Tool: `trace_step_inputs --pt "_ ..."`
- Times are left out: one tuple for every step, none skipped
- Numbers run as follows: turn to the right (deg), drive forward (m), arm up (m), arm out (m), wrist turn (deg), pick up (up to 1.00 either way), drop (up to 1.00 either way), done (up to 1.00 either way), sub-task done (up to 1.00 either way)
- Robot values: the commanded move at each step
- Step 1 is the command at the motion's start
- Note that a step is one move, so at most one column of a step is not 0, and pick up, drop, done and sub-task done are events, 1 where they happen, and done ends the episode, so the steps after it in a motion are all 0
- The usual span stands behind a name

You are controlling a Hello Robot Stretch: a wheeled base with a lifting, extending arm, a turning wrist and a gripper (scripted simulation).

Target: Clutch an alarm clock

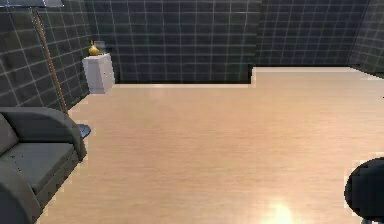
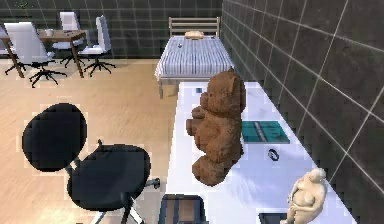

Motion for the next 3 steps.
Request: trace_step_inputs --pt "0.0 0.00 0.00 0.00 36.0 0.00 0.00 0.00 0.00" --pt "0.0 0.00 -0.30 0.00 0.0 0.00 0.00 0.00 0.00" --pt "0.0 0.00 0.00 0.00 0.0 1.00 0.00 0.00 0.00"
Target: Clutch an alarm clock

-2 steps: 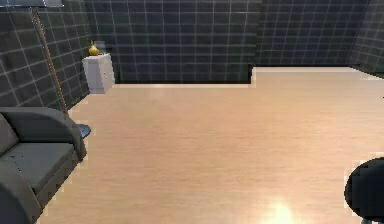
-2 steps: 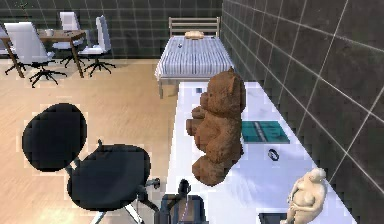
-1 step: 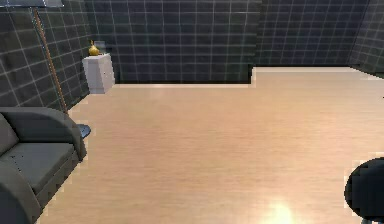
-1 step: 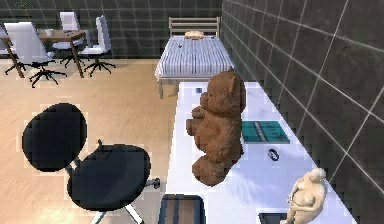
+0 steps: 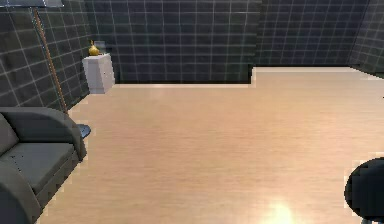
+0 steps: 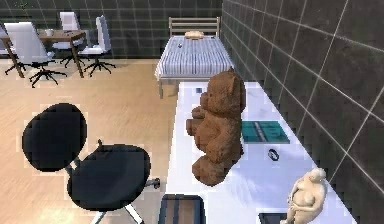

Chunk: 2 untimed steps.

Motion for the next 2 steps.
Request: trace_step_inputs --pt "0.0 0.00 0.10 0.00 0.0 0.00 0.00 0.00 0.00" --pt "0.0 0.00 0.00 0.00 0.0 0.00 0.00 1.00 0.00"
